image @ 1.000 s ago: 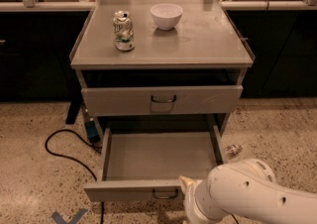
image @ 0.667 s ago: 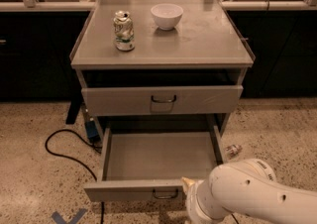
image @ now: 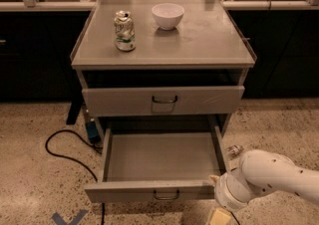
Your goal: Close middle drawer
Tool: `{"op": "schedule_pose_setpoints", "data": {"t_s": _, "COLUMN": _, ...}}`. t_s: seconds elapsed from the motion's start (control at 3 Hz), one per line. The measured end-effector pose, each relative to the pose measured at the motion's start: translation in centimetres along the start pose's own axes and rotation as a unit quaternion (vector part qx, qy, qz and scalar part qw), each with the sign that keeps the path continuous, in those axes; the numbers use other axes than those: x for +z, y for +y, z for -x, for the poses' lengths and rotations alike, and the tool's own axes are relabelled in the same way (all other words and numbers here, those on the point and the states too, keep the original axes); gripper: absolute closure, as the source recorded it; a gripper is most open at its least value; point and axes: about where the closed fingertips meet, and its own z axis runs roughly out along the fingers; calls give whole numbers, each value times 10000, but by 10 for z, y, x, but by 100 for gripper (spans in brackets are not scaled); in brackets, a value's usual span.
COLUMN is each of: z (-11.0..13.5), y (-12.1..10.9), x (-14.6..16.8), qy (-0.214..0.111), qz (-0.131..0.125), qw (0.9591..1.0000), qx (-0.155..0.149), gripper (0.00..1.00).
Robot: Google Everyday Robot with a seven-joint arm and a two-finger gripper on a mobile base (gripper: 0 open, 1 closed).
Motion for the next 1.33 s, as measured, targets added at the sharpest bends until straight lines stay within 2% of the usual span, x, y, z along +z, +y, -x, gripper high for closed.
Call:
{"op": "schedule_pose_setpoints", "data": {"t_s": 0.33, "z": 0, "y": 1, "x": 0, "qy": 9, "qz": 4, "qw": 10000, "qx": -5, "gripper": 0}}
{"op": "schedule_pose_setpoints", "data": {"t_s": 0.67, "z": -21, "y": 11, "x": 24, "qy": 110, "qz": 230, "qw": 9996, "qx": 125, "gripper": 0}}
{"op": "schedule_pose_setpoints", "data": {"t_s": 1.0, "z": -62, "y": 38, "x": 66, "qy": 224, "qz": 672, "qw": 9971, "qx": 291, "gripper": 0}}
{"op": "schedule_pose_setpoints", "data": {"t_s": 1.33, "z": -77, "y": 39, "x": 111, "qy": 26, "qz": 721, "qw": 9962, "qx": 480, "gripper": 0}}
